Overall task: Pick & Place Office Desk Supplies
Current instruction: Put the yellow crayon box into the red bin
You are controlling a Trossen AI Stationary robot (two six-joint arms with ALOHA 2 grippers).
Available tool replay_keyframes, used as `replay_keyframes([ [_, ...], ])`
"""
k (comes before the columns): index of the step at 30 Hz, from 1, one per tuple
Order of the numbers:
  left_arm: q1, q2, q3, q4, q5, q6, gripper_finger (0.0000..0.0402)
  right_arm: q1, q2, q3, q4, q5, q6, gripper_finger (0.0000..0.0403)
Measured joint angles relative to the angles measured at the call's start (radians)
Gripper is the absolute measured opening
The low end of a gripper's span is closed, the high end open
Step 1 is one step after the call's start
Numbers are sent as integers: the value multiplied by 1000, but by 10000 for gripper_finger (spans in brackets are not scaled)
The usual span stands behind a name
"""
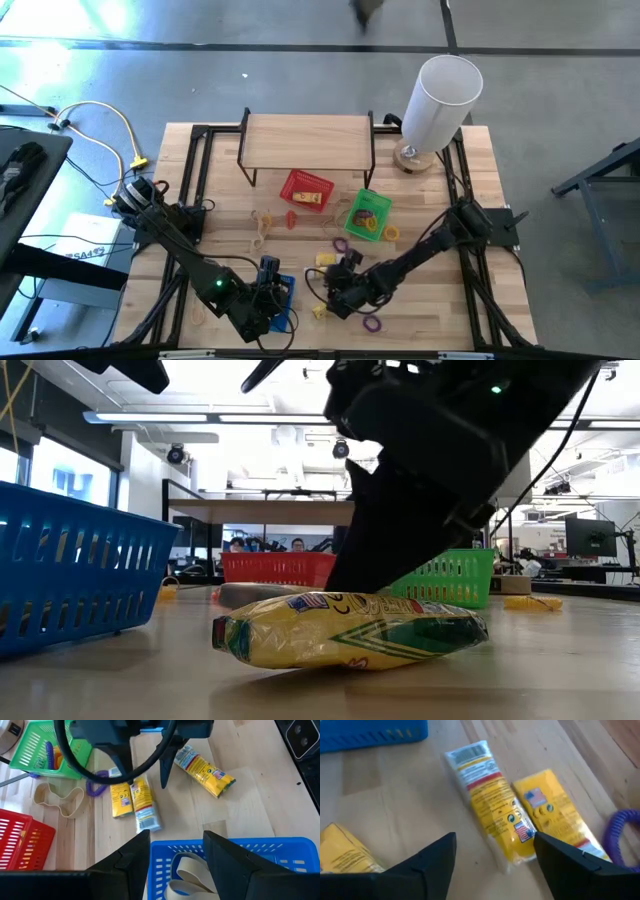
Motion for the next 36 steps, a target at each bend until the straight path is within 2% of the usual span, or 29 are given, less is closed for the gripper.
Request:
replay_keyframes([
  [8,0,0,0,0,0,0,174,-33,1,-1,37,-40,-238,251],
  [17,0,0,0,0,-1,0,174,-54,1,-1,74,-73,-421,243],
  [30,0,0,0,-5,-1,0,174,-71,-2,44,85,-126,-610,242],
  [36,-10,0,0,-5,6,-27,174,-97,-5,73,65,-208,-662,243],
])
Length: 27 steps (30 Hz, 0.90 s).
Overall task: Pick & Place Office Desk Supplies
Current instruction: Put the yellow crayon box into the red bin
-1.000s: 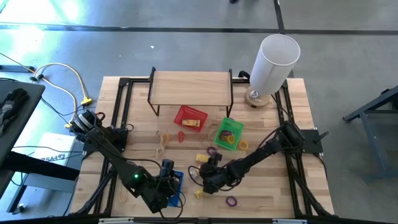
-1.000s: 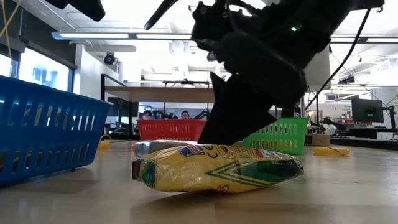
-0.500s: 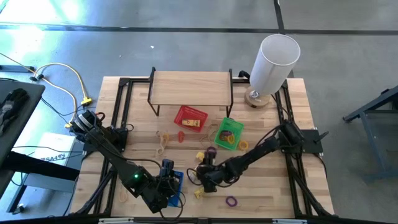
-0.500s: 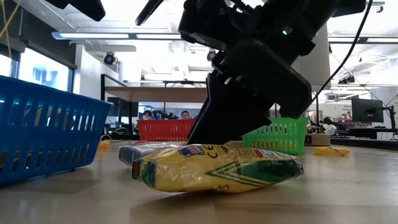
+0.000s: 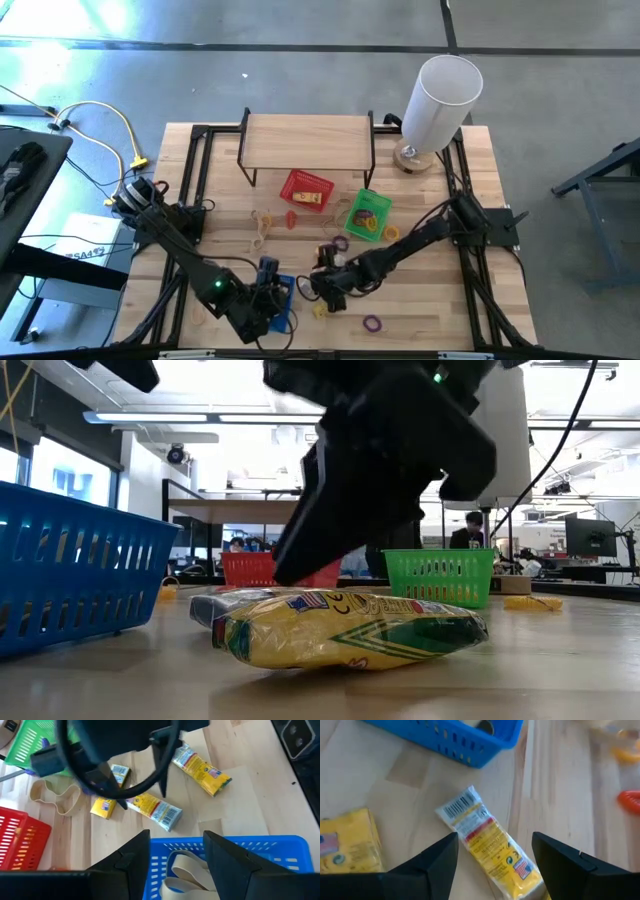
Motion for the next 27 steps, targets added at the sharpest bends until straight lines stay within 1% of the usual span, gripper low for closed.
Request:
replay_keyframes([
  [3,-11,0,0,1,1,-23,174,-22,0,0,-45,-60,-24,243],
  [5,-16,0,0,2,1,-44,174,-31,0,0,-71,-65,-63,243],
  [8,-19,0,0,2,1,-64,174,-39,4,0,-74,-81,-119,243],
  [12,-19,0,0,3,1,-80,174,-52,4,0,-69,-140,-161,243],
  [16,-18,0,0,4,1,-106,174,-71,4,0,-69,-150,-200,243],
  [22,-18,0,0,4,1,-126,174,-101,5,-4,-67,-203,-218,243],
  [27,-23,0,0,4,1,-131,174,-103,5,-28,-57,-219,-286,243],
])
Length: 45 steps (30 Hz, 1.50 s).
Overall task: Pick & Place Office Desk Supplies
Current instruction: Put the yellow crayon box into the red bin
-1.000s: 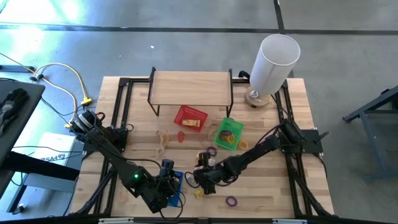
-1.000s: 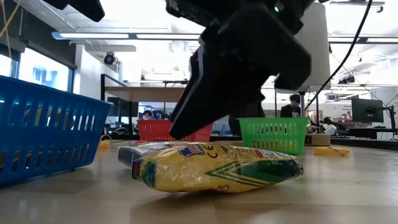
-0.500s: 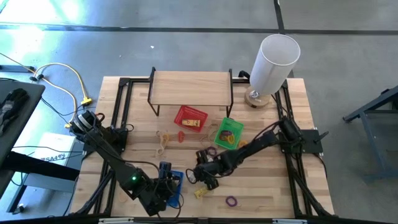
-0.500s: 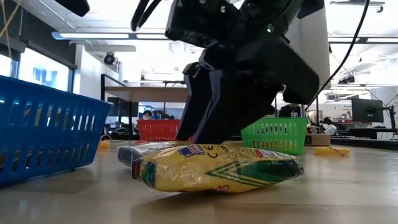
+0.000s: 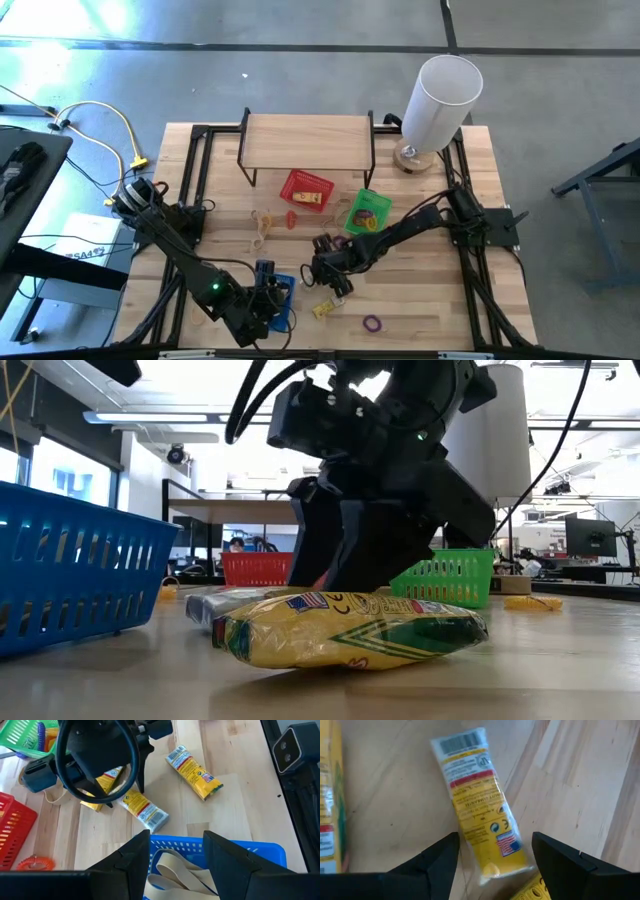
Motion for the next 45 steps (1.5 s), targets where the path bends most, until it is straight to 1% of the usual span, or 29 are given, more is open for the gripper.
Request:
replay_keyframes([
  [8,-1,0,0,0,0,4,174,-2,0,-16,28,-21,-1,242],
  [11,-1,0,0,0,0,4,174,-3,0,-17,38,-34,-2,233],
  [15,-1,0,0,-1,0,4,174,-1,0,-17,36,-39,-2,193],
  [20,-1,0,0,-2,-2,24,174,7,0,-17,41,-37,-2,118],
  [22,-1,0,0,-10,-18,39,174,12,0,-17,45,-27,-1,88],
  [25,2,0,0,-31,-49,91,174,25,-3,-17,37,28,1,55],
  [27,3,0,0,-53,-78,151,174,35,-14,-18,3,83,3,48],
  [29,3,0,0,-86,-117,218,174,51,-34,-18,-20,161,10,51],
  [31,3,0,0,-138,-174,273,174,69,-65,-18,-54,268,38,61],
  [33,3,0,0,-198,-236,278,174,85,-90,-17,-78,359,72,69],
  [35,3,0,0,-248,-293,265,174,98,-119,-19,-117,419,93,69],
  [38,13,0,0,-282,-364,264,174,109,-165,-17,-117,497,108,60],
  [43,46,0,0,-298,-451,345,174,101,-241,-17,-124,616,138,55],
  [45,62,0,0,-299,-464,376,174,75,-276,-17,-138,634,157,56],
])
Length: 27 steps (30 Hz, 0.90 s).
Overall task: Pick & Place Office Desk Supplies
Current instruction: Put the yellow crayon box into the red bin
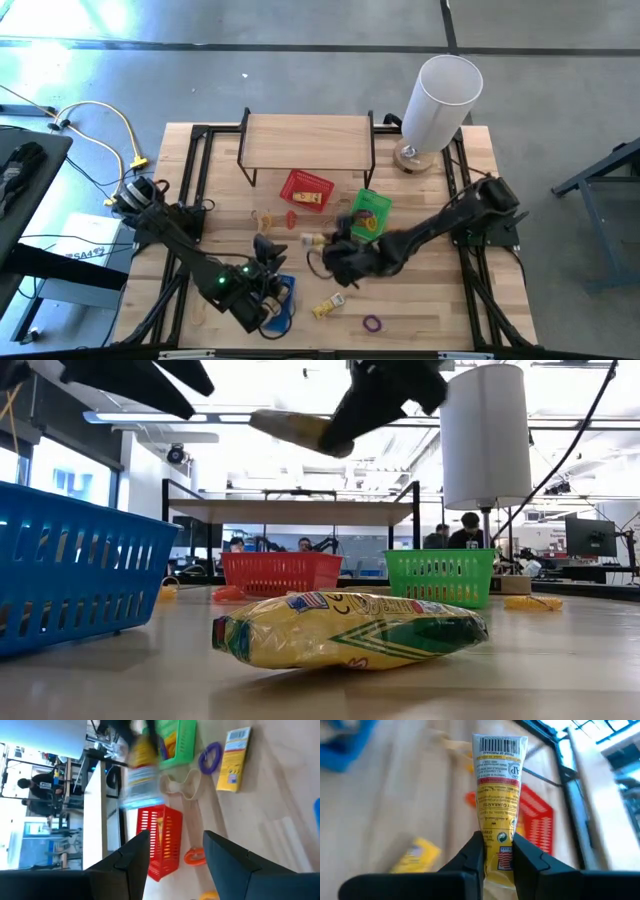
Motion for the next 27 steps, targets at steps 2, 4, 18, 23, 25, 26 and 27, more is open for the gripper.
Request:
replay_keyframes([
  [2,18,0,0,0,3,14,174,-47,-25,0,-9,-30,10,56],
  [4,34,0,0,1,14,0,174,-101,-33,2,-8,-78,36,56],
  [18,13,0,0,-4,144,-120,174,-353,66,-1,22,-275,94,56],
  [23,-30,0,0,-7,151,-177,174,-394,107,-1,56,-285,63,57],
  [25,-46,0,0,-8,152,-187,174,-412,116,4,78,-319,55,62],
  [26,-52,0,0,-5,151,-189,174,-419,118,1,72,-325,54,66],
  [27,-58,0,0,-2,151,-194,174,-426,118,-2,61,-321,52,71],
])
